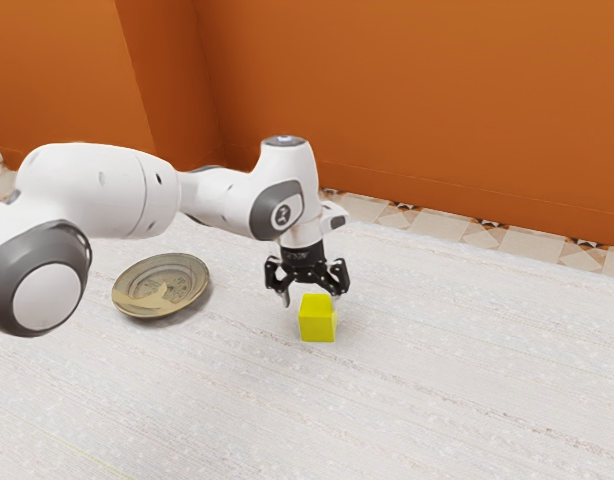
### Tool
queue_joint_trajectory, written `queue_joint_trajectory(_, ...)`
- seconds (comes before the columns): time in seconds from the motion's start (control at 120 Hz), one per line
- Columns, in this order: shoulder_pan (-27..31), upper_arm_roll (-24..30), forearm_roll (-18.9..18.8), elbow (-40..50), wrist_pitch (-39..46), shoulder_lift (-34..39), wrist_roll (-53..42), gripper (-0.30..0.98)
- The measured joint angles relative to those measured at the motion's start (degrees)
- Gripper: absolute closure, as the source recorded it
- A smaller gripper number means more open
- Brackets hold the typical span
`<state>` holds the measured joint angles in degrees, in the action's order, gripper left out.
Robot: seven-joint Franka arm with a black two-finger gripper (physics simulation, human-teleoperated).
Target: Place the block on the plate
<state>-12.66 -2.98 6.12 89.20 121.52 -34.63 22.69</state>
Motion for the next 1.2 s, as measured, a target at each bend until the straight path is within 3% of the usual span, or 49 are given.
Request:
queue_joint_trajectory(0.3, -0.2, 0.1, 0.4, -0.1, 3.6, -3.2, 2.4, 0.00)
queue_joint_trajectory(0.467, -0.2, 0.2, 0.3, -0.3, 4.3, -3.3, 3.3, 0.29)
queue_joint_trajectory(0.667, -0.4, 0.2, -0.2, -0.4, 4.6, -2.5, 4.3, 0.30)
queue_joint_trajectory(0.95, 0.5, 0.1, -0.6, 3.9, 2.5, 5.1, 5.0, 0.31)
queue_joint_trajectory(1.2, 5.7, 0.1, -0.8, 10.2, -2.3, 14.7, 5.5, 0.30)
